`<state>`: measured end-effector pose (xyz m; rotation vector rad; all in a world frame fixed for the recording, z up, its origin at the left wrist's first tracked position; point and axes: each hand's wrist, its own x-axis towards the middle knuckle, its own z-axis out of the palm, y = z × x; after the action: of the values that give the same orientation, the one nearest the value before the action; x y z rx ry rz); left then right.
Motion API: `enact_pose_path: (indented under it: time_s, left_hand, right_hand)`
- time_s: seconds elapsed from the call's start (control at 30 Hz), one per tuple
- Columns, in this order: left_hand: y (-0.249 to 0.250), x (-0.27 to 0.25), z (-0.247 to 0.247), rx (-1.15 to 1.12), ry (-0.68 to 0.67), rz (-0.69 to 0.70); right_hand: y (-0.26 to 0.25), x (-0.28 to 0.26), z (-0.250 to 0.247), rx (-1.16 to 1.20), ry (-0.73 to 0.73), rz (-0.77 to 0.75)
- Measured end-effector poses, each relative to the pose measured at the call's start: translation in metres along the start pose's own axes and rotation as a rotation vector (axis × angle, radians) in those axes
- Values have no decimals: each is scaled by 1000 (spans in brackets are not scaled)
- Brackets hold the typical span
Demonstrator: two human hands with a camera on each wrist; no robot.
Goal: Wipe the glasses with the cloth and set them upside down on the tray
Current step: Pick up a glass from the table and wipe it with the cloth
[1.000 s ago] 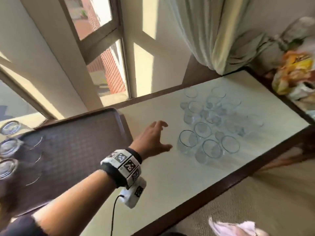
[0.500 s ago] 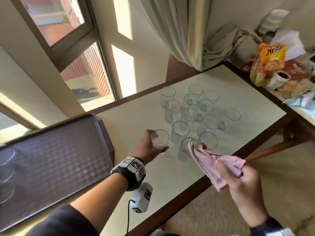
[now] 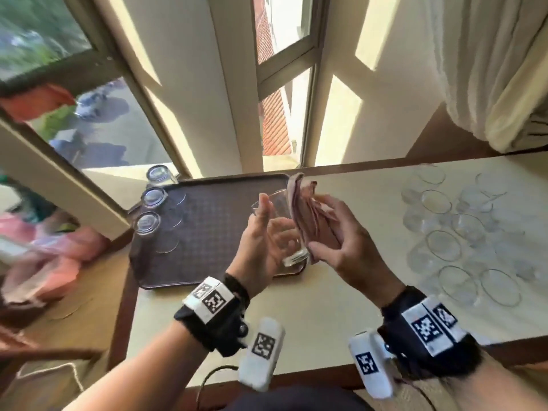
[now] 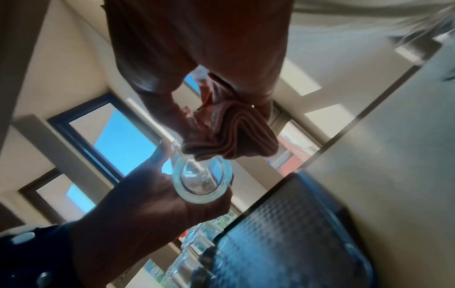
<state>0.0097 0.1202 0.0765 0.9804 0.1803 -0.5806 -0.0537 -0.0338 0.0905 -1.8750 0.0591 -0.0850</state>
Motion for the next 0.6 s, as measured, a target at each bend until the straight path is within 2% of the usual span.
enact_pose_path:
  time_s: [0.13, 0.23, 0.37, 0.5, 0.57, 0.6]
  left_hand:
    - [23, -13, -15, 38, 8, 144]
    - [37, -14, -24, 135, 3, 312]
    - [57, -11, -40, 225, 27, 412]
    - [69, -8, -60, 254, -101, 313]
    - [74, -6, -65, 358, -67, 297]
    - [76, -3, -68, 393, -24, 307]
  right_hand:
    - [-20, 29, 45, -37, -138, -86]
    - [-29, 42, 76, 193, -177, -90]
    - [-45, 49, 97, 594, -203, 136]
    - [-52, 63, 98, 954, -259, 435]
    - [-51, 70, 97, 1017, -234, 489]
    - [-49, 72, 97, 999, -191, 459]
